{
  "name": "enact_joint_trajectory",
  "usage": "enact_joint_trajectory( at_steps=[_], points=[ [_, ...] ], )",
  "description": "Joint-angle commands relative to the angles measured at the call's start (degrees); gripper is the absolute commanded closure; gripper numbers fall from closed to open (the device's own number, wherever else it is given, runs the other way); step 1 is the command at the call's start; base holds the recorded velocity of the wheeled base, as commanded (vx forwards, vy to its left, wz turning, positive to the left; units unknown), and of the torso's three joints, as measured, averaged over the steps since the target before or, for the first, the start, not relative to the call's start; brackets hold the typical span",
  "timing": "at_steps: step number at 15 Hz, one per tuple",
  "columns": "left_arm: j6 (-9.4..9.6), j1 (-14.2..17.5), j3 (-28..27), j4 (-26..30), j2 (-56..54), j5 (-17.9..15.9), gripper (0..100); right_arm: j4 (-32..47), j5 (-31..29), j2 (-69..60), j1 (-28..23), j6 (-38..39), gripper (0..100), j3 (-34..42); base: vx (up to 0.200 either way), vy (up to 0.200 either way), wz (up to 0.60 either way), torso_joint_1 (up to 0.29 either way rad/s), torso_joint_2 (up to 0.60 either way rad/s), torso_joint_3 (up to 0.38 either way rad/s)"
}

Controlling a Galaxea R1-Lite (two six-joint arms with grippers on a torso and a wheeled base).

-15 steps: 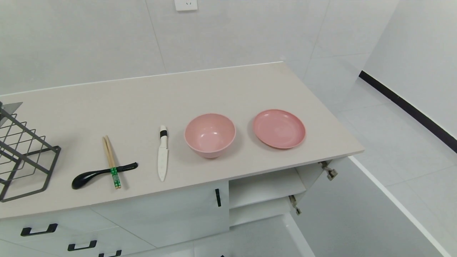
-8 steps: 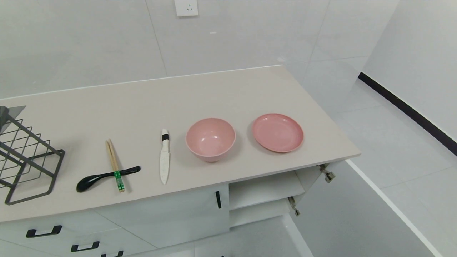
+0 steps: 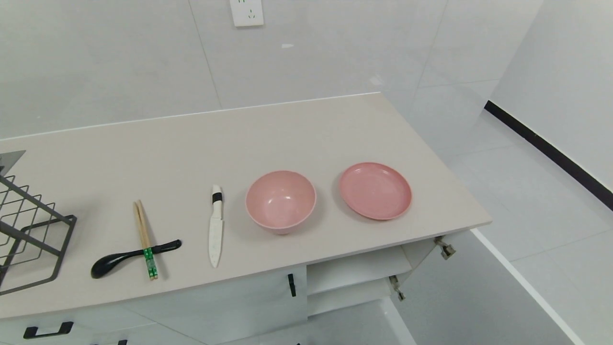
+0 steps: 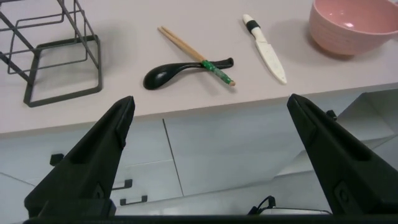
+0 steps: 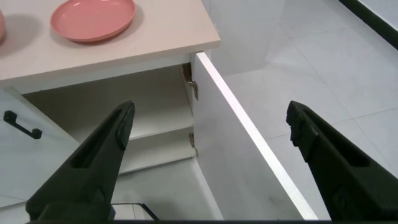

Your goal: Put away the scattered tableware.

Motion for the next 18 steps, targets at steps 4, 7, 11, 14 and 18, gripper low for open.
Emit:
enact_joint_trajectory(
  at_steps=[4,7,11,14,18],
  points=[
    [-0.13,0.0,0.0,0.0,0.1,0.1,0,0.0,0.0,0.1,0.0,0.0,0,0.0,0.05,0.0,0.0,-0.003,0.0,0.001],
    [-0.13,0.0,0.0,0.0,0.1,0.1,0,0.0,0.0,0.1,-0.1,0.0,0,0.0,0.0,0.0,0.0,0.0,0.0,0.0],
    [-0.13,0.0,0.0,0.0,0.1,0.1,0,0.0,0.0,0.1,0.0,0.0,0,0.0,0.0,0.0,0.0,0.137,-0.28,-0.128],
    [-0.13,0.0,0.0,0.0,0.1,0.1,0,0.0,0.0,0.1,0.0,0.0,0,0.0,0.0,0.0,0.0,0.103,-0.19,-0.092],
    [-0.22,0.0,0.0,0.0,0.1,0.1,0,0.0,0.0,0.1,-0.1,0.0,0,0.0,0.0,0.0,0.0,0.0,0.0,0.0]
  ],
)
